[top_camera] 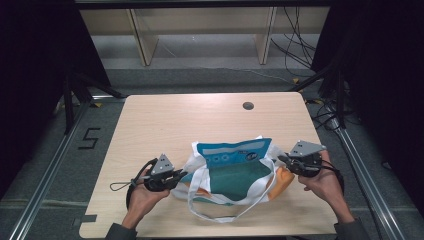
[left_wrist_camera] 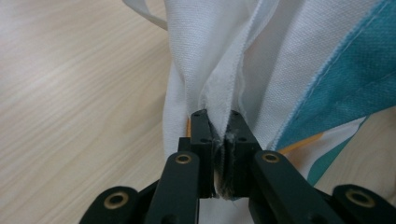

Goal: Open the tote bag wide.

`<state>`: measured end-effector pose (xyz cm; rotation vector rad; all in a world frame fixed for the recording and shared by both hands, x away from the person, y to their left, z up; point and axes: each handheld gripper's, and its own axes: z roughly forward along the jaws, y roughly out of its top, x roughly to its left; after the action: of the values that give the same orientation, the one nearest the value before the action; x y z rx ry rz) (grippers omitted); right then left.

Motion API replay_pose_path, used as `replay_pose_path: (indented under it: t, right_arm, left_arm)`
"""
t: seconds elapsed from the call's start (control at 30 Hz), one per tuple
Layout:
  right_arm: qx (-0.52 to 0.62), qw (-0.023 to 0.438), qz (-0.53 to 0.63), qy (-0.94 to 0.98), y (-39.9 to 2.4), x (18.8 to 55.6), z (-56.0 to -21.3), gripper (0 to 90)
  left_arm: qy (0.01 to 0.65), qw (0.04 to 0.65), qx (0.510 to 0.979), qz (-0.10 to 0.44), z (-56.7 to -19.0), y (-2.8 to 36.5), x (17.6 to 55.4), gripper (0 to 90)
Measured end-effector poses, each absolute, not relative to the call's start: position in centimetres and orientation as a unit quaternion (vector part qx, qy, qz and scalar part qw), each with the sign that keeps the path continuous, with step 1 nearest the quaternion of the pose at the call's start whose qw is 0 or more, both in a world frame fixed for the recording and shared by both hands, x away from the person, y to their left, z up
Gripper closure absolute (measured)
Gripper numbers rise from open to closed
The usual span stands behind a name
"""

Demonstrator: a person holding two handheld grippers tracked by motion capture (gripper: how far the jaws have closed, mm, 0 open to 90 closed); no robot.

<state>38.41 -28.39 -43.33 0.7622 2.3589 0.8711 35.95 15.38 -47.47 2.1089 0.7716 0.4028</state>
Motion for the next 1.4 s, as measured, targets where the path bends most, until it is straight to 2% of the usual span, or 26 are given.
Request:
replay_pose_path:
  t: [0.3, 0.77, 0.87, 1.17, 1.23, 1.27, 1.4]
  right_arm:
    - [0.297, 0.202, 0.294, 0.886, -27.7, 39.3, -47.2, 81.0]
    - [0.299, 0.218, 0.269, 0.889, -26.6, 40.2, -48.7, 80.8]
    - [0.305, 0.220, 0.277, 0.884, -26.2, 41.0, -49.0, 80.8]
    - [0.313, 0.225, 0.284, 0.878, -25.3, 43.0, -49.2, 80.4]
    - [0.317, 0.224, 0.285, 0.877, -25.4, 43.0, -49.1, 78.3]
    - [0.327, 0.230, 0.289, 0.870, -25.6, 42.9, -48.9, 69.9]
    - [0.366, 0.226, 0.325, 0.842, -27.2, 42.7, -46.8, 54.4]
  left_arm:
    - [0.310, 0.366, 0.864, 0.154, -50.3, 14.3, 36.4, 84.4]
    - [0.325, 0.368, 0.858, 0.151, -51.2, 14.5, 37.4, 84.1]
    - [0.320, 0.359, 0.861, 0.168, -51.1, 14.9, 38.3, 83.9]
    - [0.351, 0.369, 0.846, 0.158, -51.1, 15.6, 39.0, 81.9]
    - [0.350, 0.361, 0.849, 0.160, -50.7, 15.5, 38.9, 76.0]
    - [0.344, 0.356, 0.852, 0.168, -50.2, 15.6, 39.0, 72.8]
    - [0.364, 0.373, 0.839, 0.156, -48.7, 16.1, 38.5, 60.7]
